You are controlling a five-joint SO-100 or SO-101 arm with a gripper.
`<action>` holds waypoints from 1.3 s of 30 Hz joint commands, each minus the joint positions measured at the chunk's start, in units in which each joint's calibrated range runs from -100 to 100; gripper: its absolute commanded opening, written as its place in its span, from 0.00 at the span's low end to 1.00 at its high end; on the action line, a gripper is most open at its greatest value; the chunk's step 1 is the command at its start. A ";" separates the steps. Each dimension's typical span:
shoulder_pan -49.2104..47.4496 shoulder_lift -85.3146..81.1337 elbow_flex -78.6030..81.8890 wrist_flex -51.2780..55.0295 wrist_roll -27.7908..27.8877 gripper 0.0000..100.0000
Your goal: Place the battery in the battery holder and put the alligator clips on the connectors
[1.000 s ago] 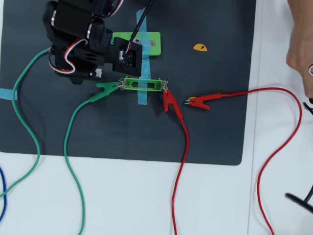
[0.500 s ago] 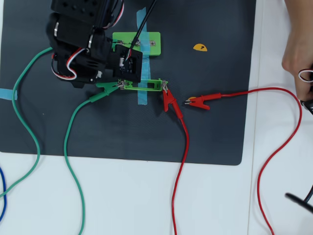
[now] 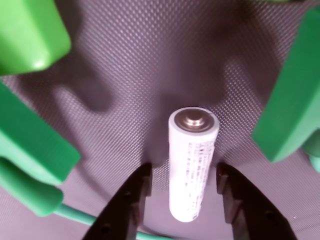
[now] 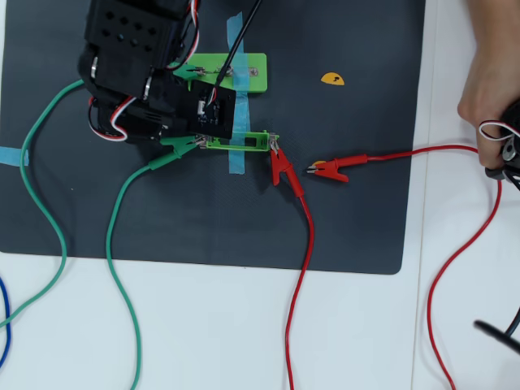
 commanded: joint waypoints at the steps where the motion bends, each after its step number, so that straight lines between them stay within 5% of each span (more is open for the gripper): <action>1: 0.22 0.01 -0.73 -1.71 -0.26 0.12; 4: 0.22 0.09 -0.64 -1.71 -0.26 0.01; 13: 6.89 -1.18 -1.61 -1.71 -0.84 0.01; 19: 7.69 -20.92 4.18 -0.85 -4.64 0.01; 23: 0.73 -32.83 7.78 0.87 -6.98 0.01; 28: -27.74 -44.74 10.50 4.65 -12.66 0.01; 39: -36.02 -30.45 19.88 -15.89 -12.51 0.01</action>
